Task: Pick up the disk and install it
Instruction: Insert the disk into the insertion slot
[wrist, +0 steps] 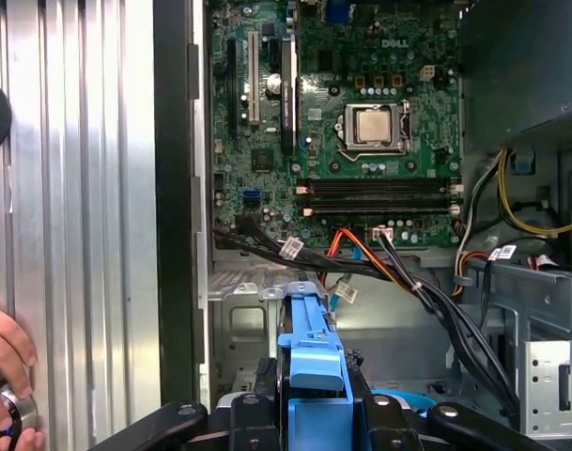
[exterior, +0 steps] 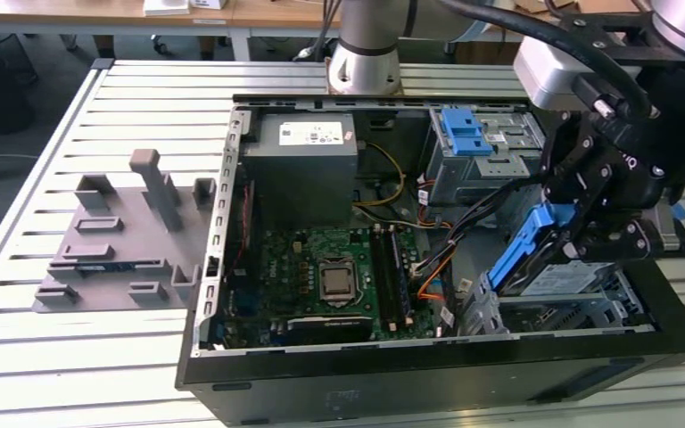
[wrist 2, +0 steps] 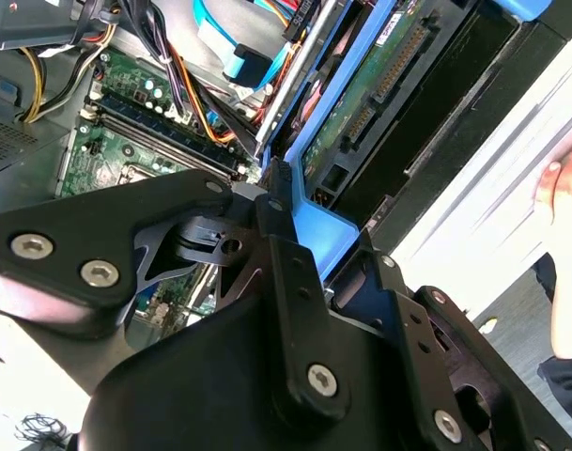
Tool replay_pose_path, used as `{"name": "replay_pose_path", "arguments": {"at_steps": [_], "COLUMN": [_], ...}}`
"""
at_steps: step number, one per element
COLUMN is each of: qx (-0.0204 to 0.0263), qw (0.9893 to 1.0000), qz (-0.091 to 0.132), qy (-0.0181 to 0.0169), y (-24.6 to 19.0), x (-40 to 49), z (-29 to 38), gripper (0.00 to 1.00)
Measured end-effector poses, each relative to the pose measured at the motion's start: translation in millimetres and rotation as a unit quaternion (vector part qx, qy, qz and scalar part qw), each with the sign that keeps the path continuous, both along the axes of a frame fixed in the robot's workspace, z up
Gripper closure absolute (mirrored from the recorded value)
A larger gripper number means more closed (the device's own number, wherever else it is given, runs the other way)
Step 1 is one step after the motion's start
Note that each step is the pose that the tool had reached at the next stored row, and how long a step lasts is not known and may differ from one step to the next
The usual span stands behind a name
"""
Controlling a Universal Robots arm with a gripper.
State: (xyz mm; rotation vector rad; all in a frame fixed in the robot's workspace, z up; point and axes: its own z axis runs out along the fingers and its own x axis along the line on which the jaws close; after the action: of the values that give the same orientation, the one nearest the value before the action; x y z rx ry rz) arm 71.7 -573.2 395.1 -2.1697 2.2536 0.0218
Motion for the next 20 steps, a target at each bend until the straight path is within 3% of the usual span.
{"name": "replay_pose_path", "arguments": {"at_steps": [20], "qx": [0.0], "qw": [1.0], "qz": [0.0], "qy": [0.0], "y": [0.0], "x": [0.0], "z": [-11.3], "gripper": [0.64]}}
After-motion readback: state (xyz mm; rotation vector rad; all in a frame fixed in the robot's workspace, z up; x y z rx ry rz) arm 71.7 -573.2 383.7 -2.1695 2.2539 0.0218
